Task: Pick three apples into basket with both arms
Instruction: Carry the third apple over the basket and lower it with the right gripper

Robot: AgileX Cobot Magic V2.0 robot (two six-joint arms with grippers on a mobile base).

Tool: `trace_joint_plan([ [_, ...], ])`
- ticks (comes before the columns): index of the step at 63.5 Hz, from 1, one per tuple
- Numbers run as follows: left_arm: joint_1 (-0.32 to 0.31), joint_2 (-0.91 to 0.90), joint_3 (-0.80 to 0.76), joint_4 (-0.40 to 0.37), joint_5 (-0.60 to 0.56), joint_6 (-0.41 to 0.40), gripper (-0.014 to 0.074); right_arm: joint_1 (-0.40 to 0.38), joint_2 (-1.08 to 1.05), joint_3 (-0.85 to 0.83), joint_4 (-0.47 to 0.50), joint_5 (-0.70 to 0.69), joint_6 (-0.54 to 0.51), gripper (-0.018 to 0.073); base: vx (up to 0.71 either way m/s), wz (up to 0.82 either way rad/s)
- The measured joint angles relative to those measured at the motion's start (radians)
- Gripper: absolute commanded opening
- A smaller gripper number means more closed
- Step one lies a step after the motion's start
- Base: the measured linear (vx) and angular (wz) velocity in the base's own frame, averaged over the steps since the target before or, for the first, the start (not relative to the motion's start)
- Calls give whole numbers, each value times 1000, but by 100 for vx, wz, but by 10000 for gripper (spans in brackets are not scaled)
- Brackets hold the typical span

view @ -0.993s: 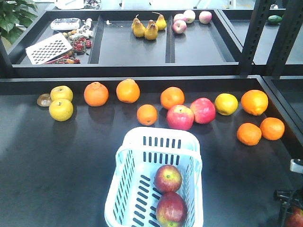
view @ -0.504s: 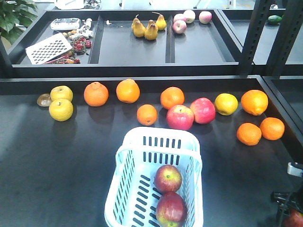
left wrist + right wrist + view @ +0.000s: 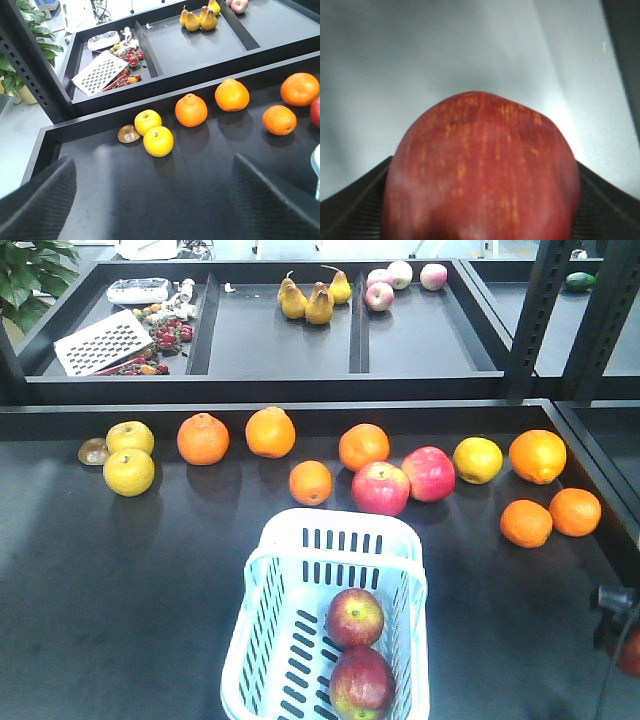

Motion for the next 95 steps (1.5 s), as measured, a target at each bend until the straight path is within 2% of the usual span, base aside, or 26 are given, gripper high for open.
trace_joint_plan([
  [5,0,0,0,0,0,0,590,21,-86,0,40,32,-45,123,0,0],
  [14,0,0,0,0,0,0,590,122,-241,1,103,95,-126,124,0,0],
  [30,0,0,0,0,0,0,590,409,-441,1,129,144,-170,127,0,0],
  [43,0,0,0,0,0,0,590,626,-480,7,180,179,-170,132,0,0],
  [58,0,0,0,0,0,0,590,830,-442,11,225,78,-170,135,0,0],
  [69,0,0,0,0,0,0,590,907,-358,11,243,-22,-170,161,0,0],
  [78,0,0,0,0,0,0,590,947,-281,11,265,-99,-170,232,0,0],
  [87,0,0,0,0,0,0,590,958,-225,11,283,-149,-170,369,0,0],
  [95,0,0,0,0,0,0,590,957,-205,11,283,-159,-170,525,0,0],
])
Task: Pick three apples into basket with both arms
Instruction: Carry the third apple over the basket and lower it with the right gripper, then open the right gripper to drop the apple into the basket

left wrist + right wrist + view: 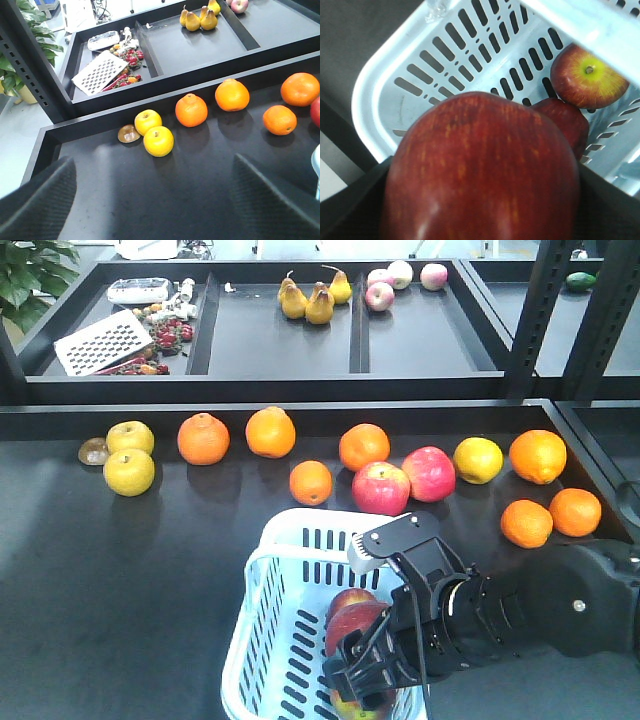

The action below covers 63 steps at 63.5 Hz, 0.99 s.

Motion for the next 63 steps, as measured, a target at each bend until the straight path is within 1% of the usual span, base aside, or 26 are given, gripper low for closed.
trace_joint_plan([
  [3,0,0,0,0,0,0,590,0,0,0,0,-4,-1,590,0,0],
  [7,0,0,0,0,0,0,590,0,0,0,1,-14,-3,646,0,0],
  [10,0,0,0,0,0,0,590,0,0,0,1,-21,-4,682,0,0],
  [15,0,0,0,0,0,0,590,0,0,0,1,-30,-4,708,0,0],
  [30,0,0,0,0,0,0,590,0,0,0,4,-48,-4,692,0,0],
  [36,0,0,0,0,0,0,590,0,-2,0,4,-43,-4,666,0,0],
  [44,0,0,0,0,0,0,590,0,-39,0,-12,2,11,620,0,0],
  [48,0,0,0,0,0,0,590,0,-73,0,-51,28,47,596,0,0],
  [53,0,0,0,0,0,0,590,0,-119,0,-141,76,127,576,0,0],
  [63,0,0,0,0,0,0,590,0,-222,0,-416,219,352,575,0,0],
])
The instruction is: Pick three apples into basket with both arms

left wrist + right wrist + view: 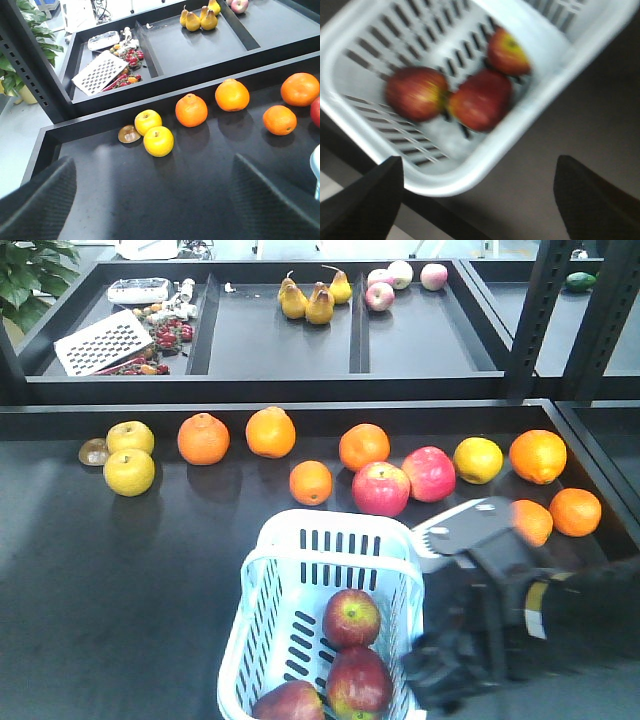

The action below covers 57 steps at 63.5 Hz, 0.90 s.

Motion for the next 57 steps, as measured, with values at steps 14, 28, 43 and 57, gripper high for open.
trace_joint_plan([
  [14,0,0,0,0,0,0,590,0,-171,0,-261,169,197,575,0,0],
  [28,0,0,0,0,0,0,590,0,-325,0,-338,259,279,575,0,0],
  [43,0,0,0,0,0,0,590,0,-365,0,-416,327,337,575,0,0],
  [57,0,0,0,0,0,0,590,0,-364,0,-448,324,387,575,0,0],
])
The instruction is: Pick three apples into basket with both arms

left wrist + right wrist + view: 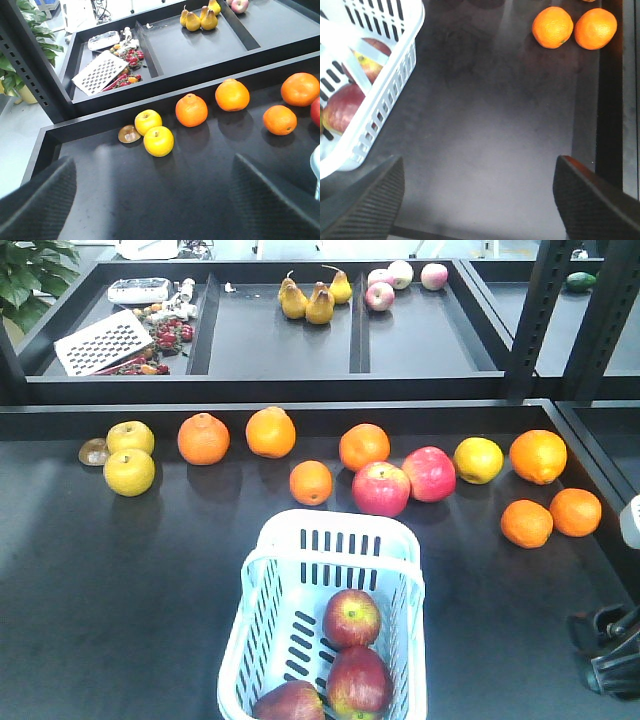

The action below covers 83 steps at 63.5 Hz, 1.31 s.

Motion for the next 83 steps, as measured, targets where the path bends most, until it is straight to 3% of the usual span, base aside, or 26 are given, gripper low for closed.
trace_joint_plan([
  [45,0,0,0,0,0,0,590,-22,7,0,-6,-42,6,575,0,0],
  [52,0,0,0,0,0,0,590,-122,37,0,21,-78,-31,575,0,0],
  [57,0,0,0,0,0,0,590,-235,52,0,80,-110,-106,575,0,0],
  [69,0,0,0,0,0,0,590,-519,58,0,336,-176,-380,575,0,0],
  [76,0,0,0,0,0,0,590,-632,49,0,465,-185,-520,575,0,0],
  [83,0,0,0,0,0,0,590,-677,34,0,521,-196,-591,575,0,0],
])
